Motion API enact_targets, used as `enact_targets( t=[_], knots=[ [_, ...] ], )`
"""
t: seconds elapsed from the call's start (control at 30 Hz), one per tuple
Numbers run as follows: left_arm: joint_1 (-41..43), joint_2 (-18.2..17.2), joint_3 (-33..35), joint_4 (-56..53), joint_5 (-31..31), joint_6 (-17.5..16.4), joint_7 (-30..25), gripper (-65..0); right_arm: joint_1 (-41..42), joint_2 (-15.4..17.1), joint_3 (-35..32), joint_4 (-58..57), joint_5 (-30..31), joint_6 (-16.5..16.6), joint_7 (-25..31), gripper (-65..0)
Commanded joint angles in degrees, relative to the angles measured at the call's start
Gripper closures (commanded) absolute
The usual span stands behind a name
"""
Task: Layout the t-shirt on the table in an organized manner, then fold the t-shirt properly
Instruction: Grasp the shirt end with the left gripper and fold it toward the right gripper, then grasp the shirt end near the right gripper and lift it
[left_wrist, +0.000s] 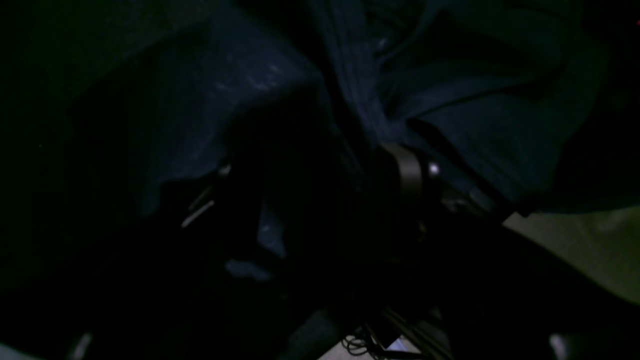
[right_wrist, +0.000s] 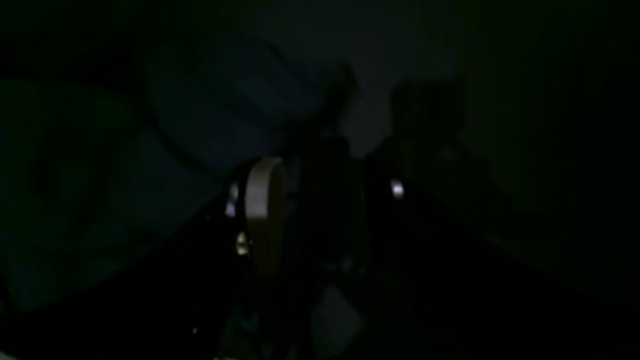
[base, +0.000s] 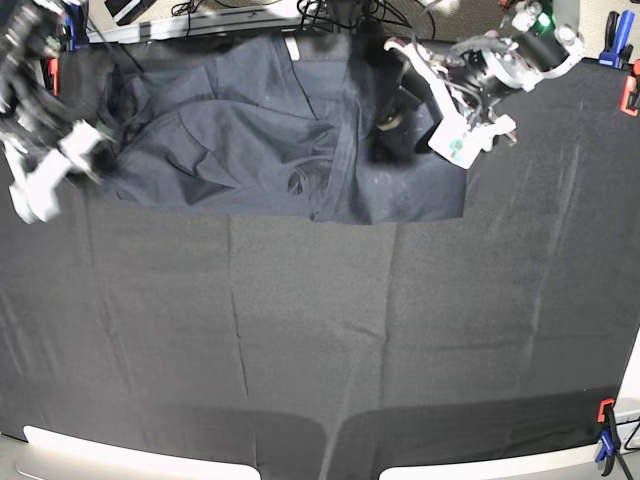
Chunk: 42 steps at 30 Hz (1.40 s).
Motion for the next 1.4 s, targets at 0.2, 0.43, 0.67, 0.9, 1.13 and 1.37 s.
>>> enact_targets(
  t=[0.2, 0.43, 0.67, 0.9, 1.13, 1.37],
  knots=[
    [0.0, -0.04, -0.02, 1.03, -0.81, 0.02, -2.29, -32.4, 0.5, 3.41, 0.33, -12.37, 7.28, 1.98, 1.14, -25.7],
    [0.0, -0.04, -0.02, 1.03, -0.98, 0.02, -2.69, -32.4, 1.73, 3.19, -3.39, -18.51, 7.85, 1.98, 1.62, -25.7],
    [0.02, -0.04, -0.02, 1.03, -0.96, 0.02, -2.69, -32.4, 2.08, 2.84, -8.66, -18.71, 11.19, 1.98, 1.73, -15.0],
    [0.02, -0.04, -0.02, 1.03, -0.94, 0.02, -2.69, -32.4, 2.03, 2.91, -2.73, -15.67, 10.84, 1.98, 0.96, 0.0],
    [0.02, -0.04, -0.02, 1.03, 0.7, 0.04, -3.74, -32.4, 1.53, 2.25, 1.79, -6.93, 11.82, 1.98, 0.0, 0.0],
    [0.02, -0.04, -2.56, 1.07, 3.1, 0.96, -5.44, -32.4, 0.13, -6.27, -0.44, 8.15, 17.53, 1.98, 0.0, 0.0]
  ],
)
